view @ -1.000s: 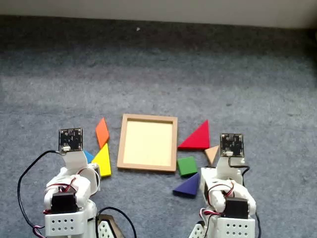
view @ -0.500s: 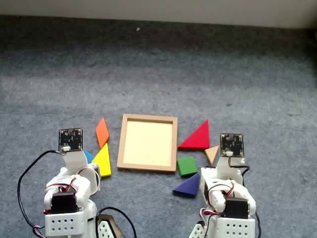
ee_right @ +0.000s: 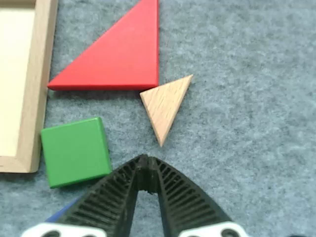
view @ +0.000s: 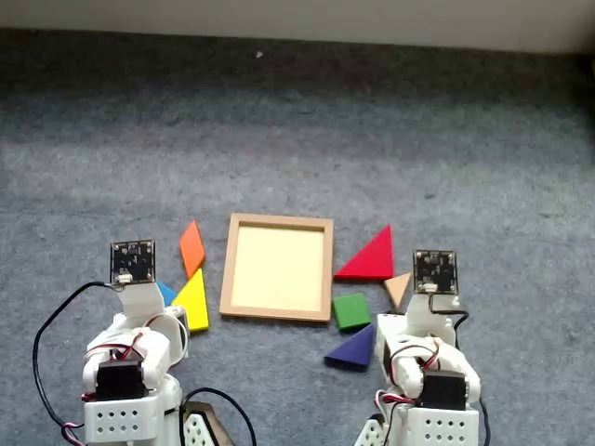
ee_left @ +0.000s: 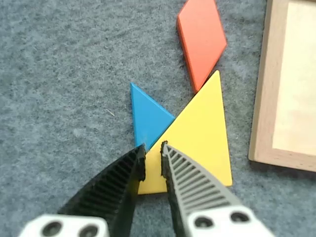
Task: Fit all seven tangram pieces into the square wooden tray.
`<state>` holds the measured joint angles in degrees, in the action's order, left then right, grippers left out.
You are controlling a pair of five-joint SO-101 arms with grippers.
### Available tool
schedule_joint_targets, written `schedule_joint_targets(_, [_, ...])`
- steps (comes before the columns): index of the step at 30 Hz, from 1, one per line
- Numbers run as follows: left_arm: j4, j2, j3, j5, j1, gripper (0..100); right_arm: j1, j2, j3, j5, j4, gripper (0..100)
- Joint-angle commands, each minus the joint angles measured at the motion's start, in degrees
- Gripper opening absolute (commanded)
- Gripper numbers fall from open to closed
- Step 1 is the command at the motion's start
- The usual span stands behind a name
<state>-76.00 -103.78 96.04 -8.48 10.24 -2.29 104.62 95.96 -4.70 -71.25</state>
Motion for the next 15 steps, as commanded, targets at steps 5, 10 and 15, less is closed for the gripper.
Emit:
schedule_joint_targets(5, [0.53, -0.04, -9.36, 3.69, 1.8, 8, 0.57, 0.66, 8.57, -0.53, -0.4, 0.9])
schedule_joint_targets(10, [2.37, -0.04, -17.1, 25.58, 1.71, 8, 0.57, 0.66, 8.57, -0.53, -0.4, 0.9])
schedule_joint_targets(15, [2.29, 0.57, -24.13, 29.27, 1.36, 8, 0.57, 0.66, 8.57, -0.53, -0.4, 0.9])
